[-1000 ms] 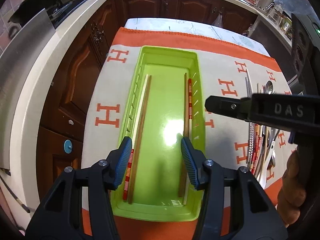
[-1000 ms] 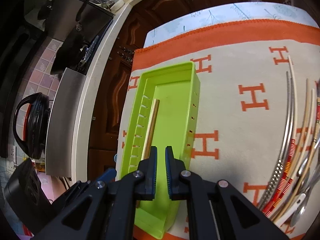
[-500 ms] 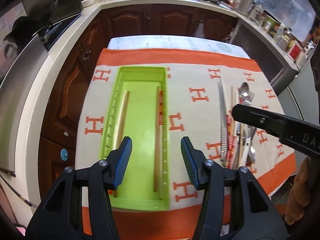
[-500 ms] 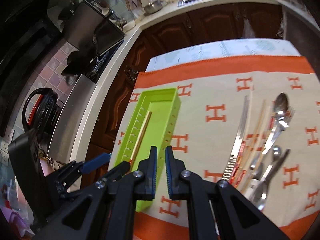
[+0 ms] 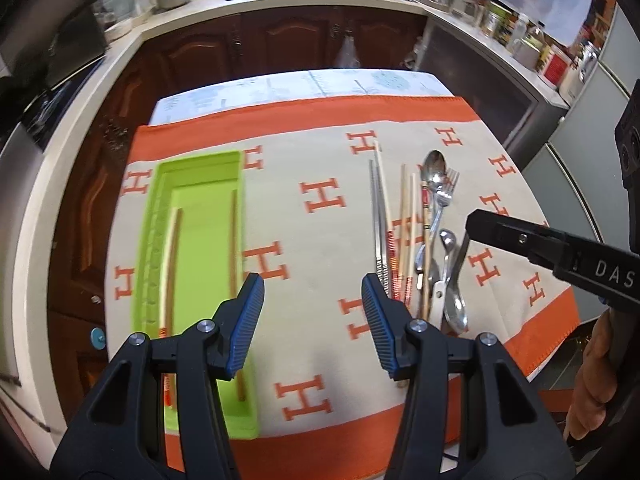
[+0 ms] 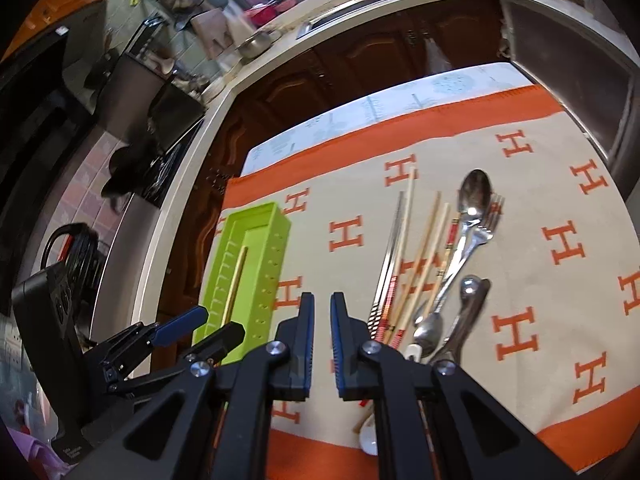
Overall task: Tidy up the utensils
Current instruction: 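Move both tools back over the remaining chopsticks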
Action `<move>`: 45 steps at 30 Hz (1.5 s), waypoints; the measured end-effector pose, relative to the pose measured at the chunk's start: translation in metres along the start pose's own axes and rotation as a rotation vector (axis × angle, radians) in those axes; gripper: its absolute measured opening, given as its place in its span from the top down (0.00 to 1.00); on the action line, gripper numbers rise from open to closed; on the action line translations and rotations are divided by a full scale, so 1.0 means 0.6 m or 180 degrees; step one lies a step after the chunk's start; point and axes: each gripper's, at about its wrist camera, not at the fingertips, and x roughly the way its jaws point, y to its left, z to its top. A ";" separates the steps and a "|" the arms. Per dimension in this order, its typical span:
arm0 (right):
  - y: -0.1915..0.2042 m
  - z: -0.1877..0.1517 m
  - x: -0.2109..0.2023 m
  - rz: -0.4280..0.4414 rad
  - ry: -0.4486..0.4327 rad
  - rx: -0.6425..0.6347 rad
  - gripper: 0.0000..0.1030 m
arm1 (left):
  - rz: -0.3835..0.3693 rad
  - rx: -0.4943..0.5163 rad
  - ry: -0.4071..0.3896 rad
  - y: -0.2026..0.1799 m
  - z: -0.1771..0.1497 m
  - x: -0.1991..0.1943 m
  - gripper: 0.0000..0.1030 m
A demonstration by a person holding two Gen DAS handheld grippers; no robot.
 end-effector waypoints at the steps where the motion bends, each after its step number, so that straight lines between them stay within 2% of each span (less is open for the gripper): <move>1: -0.004 0.001 0.000 -0.0023 -0.0014 0.0013 0.92 | -0.0012 0.0025 0.0014 -0.007 0.003 0.006 0.54; 8: -0.047 0.011 0.008 -0.0120 -0.0068 0.0122 0.92 | -0.0207 0.0133 0.0216 -0.052 0.033 0.082 0.54; 13: -0.081 0.013 0.033 -0.0115 0.0054 0.0245 0.92 | -0.0335 0.0181 0.0523 -0.066 0.046 0.161 0.77; 18: -0.101 0.012 0.054 -0.0095 0.0156 0.0301 0.92 | -0.0395 0.0174 0.0788 -0.073 0.045 0.228 0.81; 28: -0.126 0.014 0.075 -0.0056 0.0252 0.0377 0.92 | -0.0228 0.0305 0.0887 -0.094 0.040 0.276 0.82; 36: -0.128 0.013 0.089 -0.0053 0.0322 0.0374 0.92 | -0.0236 0.0308 0.0855 -0.098 0.048 0.284 0.82; 40: -0.127 0.014 0.098 -0.0050 0.0366 0.0369 0.92 | -0.0245 0.0352 0.0946 -0.108 0.048 0.294 0.82; 45: -0.128 0.014 0.103 -0.0058 0.0379 0.0368 0.92 | -0.0152 0.0421 0.0879 -0.120 0.056 0.303 0.82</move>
